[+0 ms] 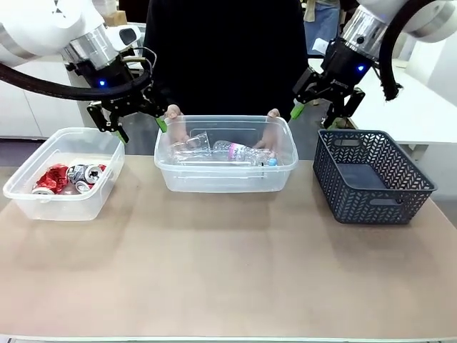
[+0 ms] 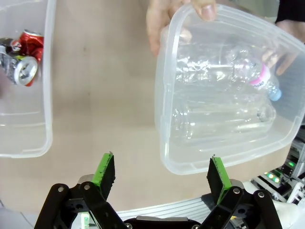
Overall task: Sort the waste into each basket.
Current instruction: Release the Organizing box you were holding.
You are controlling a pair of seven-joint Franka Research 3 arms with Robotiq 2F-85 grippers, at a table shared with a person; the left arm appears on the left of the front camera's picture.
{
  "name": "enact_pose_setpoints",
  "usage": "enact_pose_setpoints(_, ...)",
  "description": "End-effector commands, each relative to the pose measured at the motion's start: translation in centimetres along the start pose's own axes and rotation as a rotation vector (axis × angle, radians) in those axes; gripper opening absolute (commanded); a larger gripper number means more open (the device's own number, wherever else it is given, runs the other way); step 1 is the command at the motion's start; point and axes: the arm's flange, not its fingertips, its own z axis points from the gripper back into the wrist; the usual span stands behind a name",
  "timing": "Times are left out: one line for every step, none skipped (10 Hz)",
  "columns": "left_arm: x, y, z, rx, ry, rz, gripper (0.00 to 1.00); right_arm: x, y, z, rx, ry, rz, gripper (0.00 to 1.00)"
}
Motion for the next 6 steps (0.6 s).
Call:
enact_pose_setpoints(-2.7,2.0,4.5,0.004,-0.035,-0.034,1.0,-5.4,-2.1,5.0,0.146,-0.019,0.082,1.0)
enact_pose_setpoints(-4.5,3.7,6.8,-0.035,-0.043,-0.048,1.0,-8.3,-3.8,7.2,0.18,-0.042,0.092,1.0)
enact_pose_setpoints(-6.4,5.6,8.5,-0.134,-0.018,-0.081,1.0,-11.4,-5.6,8.7,0.261,-0.027,0.088,1.0)
enact_pose_setpoints(-7.8,7.1,9.7,-0.261,0.021,-0.103,1.0,-13.6,-7.0,9.5,0.379,-0.005,0.092,1.0)
enact_pose_setpoints(-8.6,8.8,10.6,-0.4,0.051,-0.117,1.0,-15.5,-8.4,10.4,0.55,0.011,0.09,1.0)
enact_pose_setpoints(-8.7,11.2,11.4,-0.548,0.114,-0.169,1.0,-16.7,-10.2,11.2,0.702,-0.01,0.021,1.0)
